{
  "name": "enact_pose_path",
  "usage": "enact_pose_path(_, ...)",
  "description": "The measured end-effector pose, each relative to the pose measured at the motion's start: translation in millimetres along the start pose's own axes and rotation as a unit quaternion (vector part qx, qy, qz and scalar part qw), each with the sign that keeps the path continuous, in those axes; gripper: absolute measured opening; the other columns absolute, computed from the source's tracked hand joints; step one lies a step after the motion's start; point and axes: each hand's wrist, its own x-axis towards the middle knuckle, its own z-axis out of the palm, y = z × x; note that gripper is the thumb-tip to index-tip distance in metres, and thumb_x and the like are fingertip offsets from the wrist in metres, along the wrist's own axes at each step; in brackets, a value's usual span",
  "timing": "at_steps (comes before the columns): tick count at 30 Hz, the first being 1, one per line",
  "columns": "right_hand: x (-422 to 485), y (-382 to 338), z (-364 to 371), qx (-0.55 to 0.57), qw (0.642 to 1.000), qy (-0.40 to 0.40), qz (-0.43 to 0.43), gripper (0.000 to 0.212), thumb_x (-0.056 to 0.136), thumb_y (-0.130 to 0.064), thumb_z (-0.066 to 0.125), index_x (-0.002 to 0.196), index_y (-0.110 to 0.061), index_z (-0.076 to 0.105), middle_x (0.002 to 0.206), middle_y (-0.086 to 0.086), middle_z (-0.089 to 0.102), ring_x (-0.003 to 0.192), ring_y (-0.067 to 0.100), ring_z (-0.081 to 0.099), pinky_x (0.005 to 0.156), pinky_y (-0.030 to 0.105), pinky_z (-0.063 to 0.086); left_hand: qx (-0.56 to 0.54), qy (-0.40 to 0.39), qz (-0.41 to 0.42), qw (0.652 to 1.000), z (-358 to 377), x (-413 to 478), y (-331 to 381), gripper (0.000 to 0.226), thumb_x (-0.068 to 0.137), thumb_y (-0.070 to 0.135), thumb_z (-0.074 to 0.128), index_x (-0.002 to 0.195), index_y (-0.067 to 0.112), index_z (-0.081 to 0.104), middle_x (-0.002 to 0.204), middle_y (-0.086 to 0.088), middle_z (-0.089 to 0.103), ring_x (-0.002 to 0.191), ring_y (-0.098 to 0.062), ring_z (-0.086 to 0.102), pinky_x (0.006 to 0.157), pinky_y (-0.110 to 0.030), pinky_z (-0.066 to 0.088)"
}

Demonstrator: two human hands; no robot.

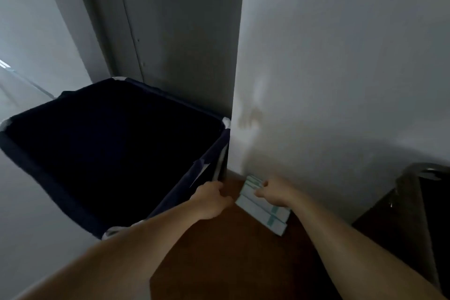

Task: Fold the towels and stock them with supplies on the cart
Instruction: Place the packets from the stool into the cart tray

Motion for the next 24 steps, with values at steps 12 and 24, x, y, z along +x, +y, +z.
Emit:
enact_pose_path(12, 130, 66, 46, 0.027, 0.995, -0.037, 0.091, 0.030, 0.086, -0.042, 0.064, 0.068, -0.021, 0.051, 0.071, 0.004, 0.049, 0.069, 0.023, 0.053, 0.054, 0.029, 0.032, 0.051, -0.083, 0.004, 0.995, 36, 149, -2, 0.064, 0.095, 0.044, 0.057, 0.150, 0.016, 0.039, 0.151, -0.007, 0.043, 0.134, -0.026, 0.046, 0.109, -0.035, 0.041)
enact_pose_path(24, 202, 129, 167, 0.031, 0.986, -0.072, 0.149, 0.055, 0.096, -0.039, 0.056, 0.143, -0.012, 0.045, 0.143, 0.017, 0.046, 0.130, 0.036, 0.046, 0.106, 0.042, 0.043, -0.047, -0.145, -0.019, 0.988, 138, 238, -68, 0.025, 0.096, 0.017, 0.061, 0.117, 0.006, 0.068, 0.117, -0.012, 0.069, 0.107, -0.023, 0.064, 0.075, -0.018, 0.042)
